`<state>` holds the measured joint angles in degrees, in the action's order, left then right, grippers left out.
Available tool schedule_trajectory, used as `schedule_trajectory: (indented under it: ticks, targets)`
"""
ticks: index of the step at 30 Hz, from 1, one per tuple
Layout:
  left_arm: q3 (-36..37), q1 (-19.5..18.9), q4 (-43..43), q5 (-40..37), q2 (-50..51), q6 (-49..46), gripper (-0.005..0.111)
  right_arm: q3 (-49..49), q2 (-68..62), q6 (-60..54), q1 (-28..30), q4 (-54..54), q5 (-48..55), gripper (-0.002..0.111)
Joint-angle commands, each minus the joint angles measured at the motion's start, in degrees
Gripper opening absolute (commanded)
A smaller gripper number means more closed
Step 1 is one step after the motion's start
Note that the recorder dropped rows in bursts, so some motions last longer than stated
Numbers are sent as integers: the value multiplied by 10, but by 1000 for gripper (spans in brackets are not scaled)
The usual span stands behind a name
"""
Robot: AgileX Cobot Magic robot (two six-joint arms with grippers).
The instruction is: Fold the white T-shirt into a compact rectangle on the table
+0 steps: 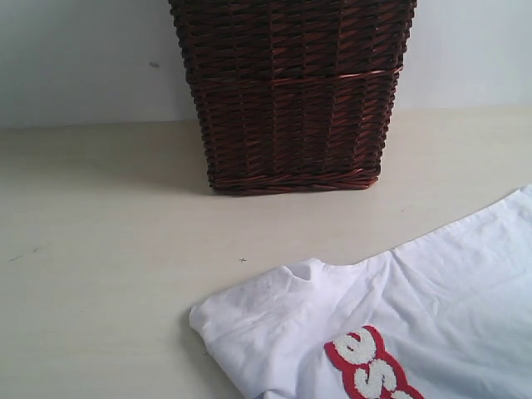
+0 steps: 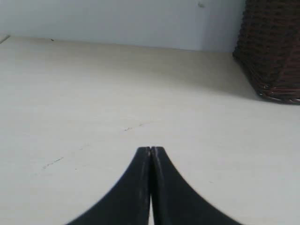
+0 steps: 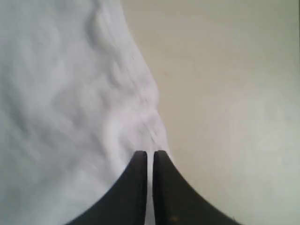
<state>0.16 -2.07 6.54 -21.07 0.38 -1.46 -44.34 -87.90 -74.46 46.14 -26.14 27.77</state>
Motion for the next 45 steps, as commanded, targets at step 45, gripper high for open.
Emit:
schedule_trajectory:
  ticks: [45]
  targets:
    - [-2,-1,1,5,-4,2,0,-337,-275,176,-748,-178,158,5]
